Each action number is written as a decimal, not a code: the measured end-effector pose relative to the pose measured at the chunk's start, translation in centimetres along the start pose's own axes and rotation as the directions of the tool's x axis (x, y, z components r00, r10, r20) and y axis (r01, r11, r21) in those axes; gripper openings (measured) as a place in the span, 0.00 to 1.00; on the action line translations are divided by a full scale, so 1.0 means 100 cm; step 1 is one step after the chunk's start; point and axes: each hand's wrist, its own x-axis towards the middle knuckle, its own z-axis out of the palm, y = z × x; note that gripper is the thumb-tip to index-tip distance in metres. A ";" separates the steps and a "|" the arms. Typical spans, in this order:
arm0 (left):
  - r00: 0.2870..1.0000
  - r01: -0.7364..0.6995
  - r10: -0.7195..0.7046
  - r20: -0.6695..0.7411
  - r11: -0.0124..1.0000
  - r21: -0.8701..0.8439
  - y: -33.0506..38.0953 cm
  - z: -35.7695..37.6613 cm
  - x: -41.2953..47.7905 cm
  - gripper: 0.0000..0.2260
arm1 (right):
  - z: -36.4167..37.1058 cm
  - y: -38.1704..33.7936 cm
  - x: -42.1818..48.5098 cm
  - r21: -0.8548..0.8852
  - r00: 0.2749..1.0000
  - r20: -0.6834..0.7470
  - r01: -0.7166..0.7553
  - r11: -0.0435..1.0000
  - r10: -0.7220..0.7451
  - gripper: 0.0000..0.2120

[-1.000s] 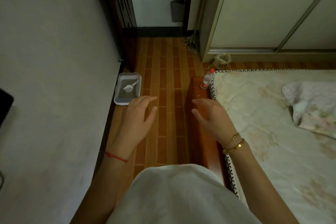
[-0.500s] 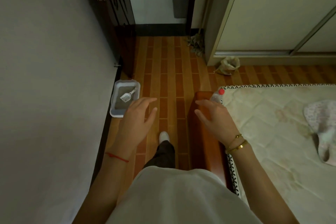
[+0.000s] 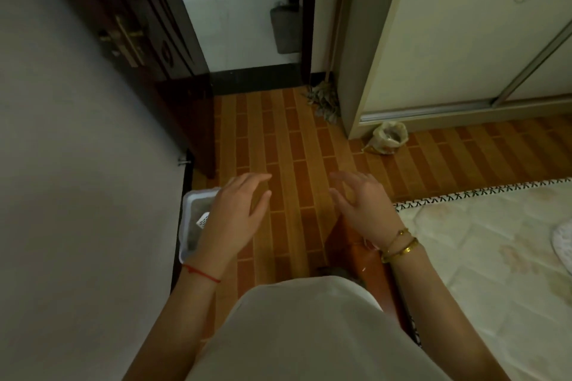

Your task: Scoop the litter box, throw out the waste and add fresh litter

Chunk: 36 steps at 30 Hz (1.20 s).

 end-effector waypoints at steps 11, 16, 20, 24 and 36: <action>0.990 -0.046 0.044 0.136 0.999 0.016 -0.008 0.031 0.187 0.16 | -0.012 0.065 0.154 -0.003 0.991 0.009 -0.135 0.991 0.135 0.15; 0.975 -0.099 0.094 0.203 0.995 0.014 0.009 0.046 0.296 0.16 | -0.038 0.106 0.238 -0.002 0.983 -0.032 -0.183 0.983 0.183 0.15; 0.955 -0.140 0.136 0.264 0.990 -0.003 0.027 0.064 0.373 0.15 | -0.065 0.137 0.292 -0.017 0.973 -0.065 -0.221 0.975 0.219 0.14; 0.936 -0.181 0.179 0.302 0.983 -0.020 0.048 0.083 0.429 0.15 | -0.086 0.168 0.331 -0.051 0.967 -0.065 -0.249 0.967 0.245 0.14; 0.841 -0.314 0.314 0.440 0.946 -0.076 0.095 0.152 0.565 0.15 | -0.117 0.249 0.387 0.015 0.886 -0.169 -0.437 0.900 0.433 0.15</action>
